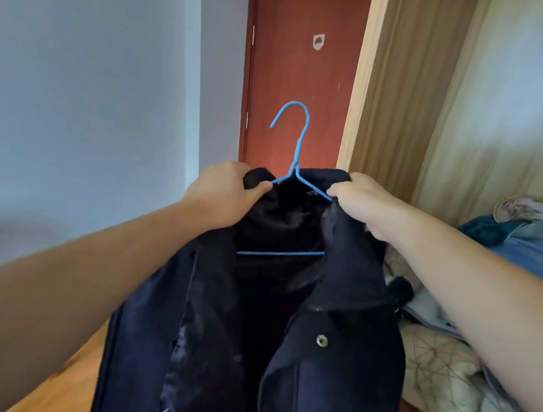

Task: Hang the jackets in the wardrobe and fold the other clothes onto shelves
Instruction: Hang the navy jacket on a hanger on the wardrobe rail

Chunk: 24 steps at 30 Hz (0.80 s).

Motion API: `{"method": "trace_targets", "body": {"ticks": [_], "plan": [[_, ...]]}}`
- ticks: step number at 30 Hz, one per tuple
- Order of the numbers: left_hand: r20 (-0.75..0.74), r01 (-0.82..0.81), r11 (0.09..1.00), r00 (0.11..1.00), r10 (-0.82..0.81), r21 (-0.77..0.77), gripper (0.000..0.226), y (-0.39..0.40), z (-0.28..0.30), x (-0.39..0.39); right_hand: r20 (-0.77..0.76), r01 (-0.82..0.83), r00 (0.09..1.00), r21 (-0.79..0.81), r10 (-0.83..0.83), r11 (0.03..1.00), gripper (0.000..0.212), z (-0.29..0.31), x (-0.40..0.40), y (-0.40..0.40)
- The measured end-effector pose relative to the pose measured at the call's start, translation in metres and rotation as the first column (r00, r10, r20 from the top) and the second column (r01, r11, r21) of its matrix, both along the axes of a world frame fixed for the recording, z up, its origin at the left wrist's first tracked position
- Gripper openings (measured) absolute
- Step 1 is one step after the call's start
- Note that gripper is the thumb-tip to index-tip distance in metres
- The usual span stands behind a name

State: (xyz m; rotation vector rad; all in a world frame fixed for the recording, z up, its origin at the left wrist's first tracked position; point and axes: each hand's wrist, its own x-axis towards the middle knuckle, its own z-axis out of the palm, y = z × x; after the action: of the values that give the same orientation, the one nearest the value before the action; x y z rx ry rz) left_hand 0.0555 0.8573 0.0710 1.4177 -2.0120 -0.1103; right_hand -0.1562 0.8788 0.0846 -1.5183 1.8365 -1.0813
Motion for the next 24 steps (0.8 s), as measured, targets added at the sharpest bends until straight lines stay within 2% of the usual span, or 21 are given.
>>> {"method": "trace_targets", "body": {"ticks": [3,5,7,9,10,11,12,13,14,16,19,22,24], "plan": [[-0.114,0.085,0.996,0.990,-0.081,0.029,0.039,0.008,0.007,-0.012,-0.089,-0.084,0.992,0.023,0.085,0.996,0.042,-0.001,-0.001,0.006],[-0.140,0.103,0.995,0.985,-0.103,-0.010,0.039,0.010,0.012,-0.015,-0.070,-0.168,0.983,0.059,0.172,0.984,0.046,0.002,-0.006,0.018],[-0.147,0.105,0.993,0.983,-0.113,-0.061,0.038,0.010,0.014,-0.014,-0.095,-0.274,0.952,0.160,0.291,0.948,0.050,0.012,-0.016,0.033],[-0.148,0.110,0.989,0.981,-0.124,-0.102,0.037,0.009,0.014,-0.012,-0.284,-0.244,0.906,0.257,0.314,0.935,0.045,0.029,-0.028,0.049],[-0.149,0.113,0.986,0.980,-0.131,-0.123,0.036,0.008,0.013,-0.011,-0.450,-0.161,0.856,0.231,0.253,0.959,0.048,0.037,-0.033,0.054],[-0.153,0.117,0.982,0.978,-0.140,-0.148,0.034,0.007,0.013,-0.010,-0.624,-0.071,0.770,0.128,0.136,0.989,0.062,0.044,-0.038,0.054],[-0.158,0.123,0.977,0.976,-0.151,-0.176,0.032,0.006,0.013,-0.010,-0.726,-0.021,0.688,-0.022,-0.002,1.000,0.075,0.049,-0.041,0.050],[-0.154,0.132,0.971,0.974,-0.164,-0.200,0.030,0.005,0.013,-0.011,-0.752,-0.052,0.656,-0.139,-0.071,0.989,0.076,0.049,-0.040,0.046],[-0.136,0.146,0.965,0.975,-0.178,-0.216,0.029,0.006,0.014,-0.013,-0.741,-0.145,0.669,-0.199,-0.053,0.969,0.069,0.046,-0.035,0.043],[-0.074,0.170,0.958,0.979,-0.192,-0.231,0.027,0.008,0.013,-0.017,-0.698,-0.321,0.708,-0.186,0.105,0.929,0.043,0.033,-0.029,0.032],[-0.007,0.159,0.950,0.986,-0.167,-0.270,0.025,0.007,0.004,-0.015,-0.501,-0.394,0.823,-0.162,0.269,0.905,0.010,0.016,-0.030,0.021],[-0.045,0.144,0.947,0.986,-0.163,-0.288,0.023,0.000,-0.008,-0.003,-0.464,-0.416,0.837,-0.193,0.291,0.889,0.006,0.011,-0.035,0.019],[-0.082,0.113,0.942,0.986,-0.146,-0.317,0.022,-0.002,-0.011,0.003,-0.514,-0.454,0.796,-0.158,0.319,0.877,0.011,0.008,-0.031,0.018]]}}
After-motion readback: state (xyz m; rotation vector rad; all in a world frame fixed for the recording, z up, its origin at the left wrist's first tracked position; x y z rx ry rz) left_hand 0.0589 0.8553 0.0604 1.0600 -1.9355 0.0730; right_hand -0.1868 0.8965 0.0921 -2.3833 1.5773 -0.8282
